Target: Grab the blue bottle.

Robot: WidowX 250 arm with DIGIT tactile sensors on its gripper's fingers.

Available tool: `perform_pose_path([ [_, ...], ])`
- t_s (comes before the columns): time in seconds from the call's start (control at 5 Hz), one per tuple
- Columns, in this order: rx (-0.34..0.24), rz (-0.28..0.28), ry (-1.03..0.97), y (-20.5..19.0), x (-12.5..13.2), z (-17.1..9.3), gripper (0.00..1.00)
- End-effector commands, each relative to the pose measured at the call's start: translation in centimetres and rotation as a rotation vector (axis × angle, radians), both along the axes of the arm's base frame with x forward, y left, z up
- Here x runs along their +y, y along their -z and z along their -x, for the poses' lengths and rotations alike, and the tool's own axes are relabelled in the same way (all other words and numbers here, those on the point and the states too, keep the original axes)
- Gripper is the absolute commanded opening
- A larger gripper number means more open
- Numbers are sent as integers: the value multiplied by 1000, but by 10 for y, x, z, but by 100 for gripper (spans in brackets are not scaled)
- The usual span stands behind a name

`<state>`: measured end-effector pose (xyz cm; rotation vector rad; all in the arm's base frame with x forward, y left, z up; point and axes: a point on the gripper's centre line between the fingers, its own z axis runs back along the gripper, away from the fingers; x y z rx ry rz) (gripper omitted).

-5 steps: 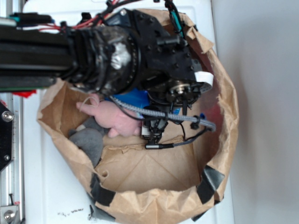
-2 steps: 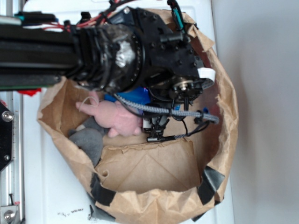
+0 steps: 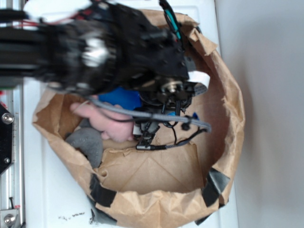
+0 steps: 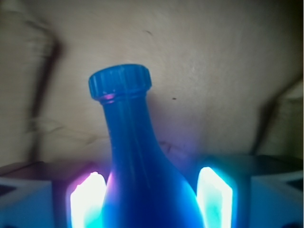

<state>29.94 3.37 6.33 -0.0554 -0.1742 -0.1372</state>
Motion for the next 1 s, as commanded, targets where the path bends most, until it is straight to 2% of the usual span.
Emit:
perform_pose_path([
  [0.0, -121, 72, -36, -97, 1, 6, 0],
  [0.2, -116, 99, -39, -122, 1, 10, 0],
  [0.4, -97, 91, -45, -134, -1, 9, 0],
  [0.6, -80, 17, -71, -138, -8, 8, 0],
  [0.8, -85, 10, -75, -138, -10, 7, 0],
])
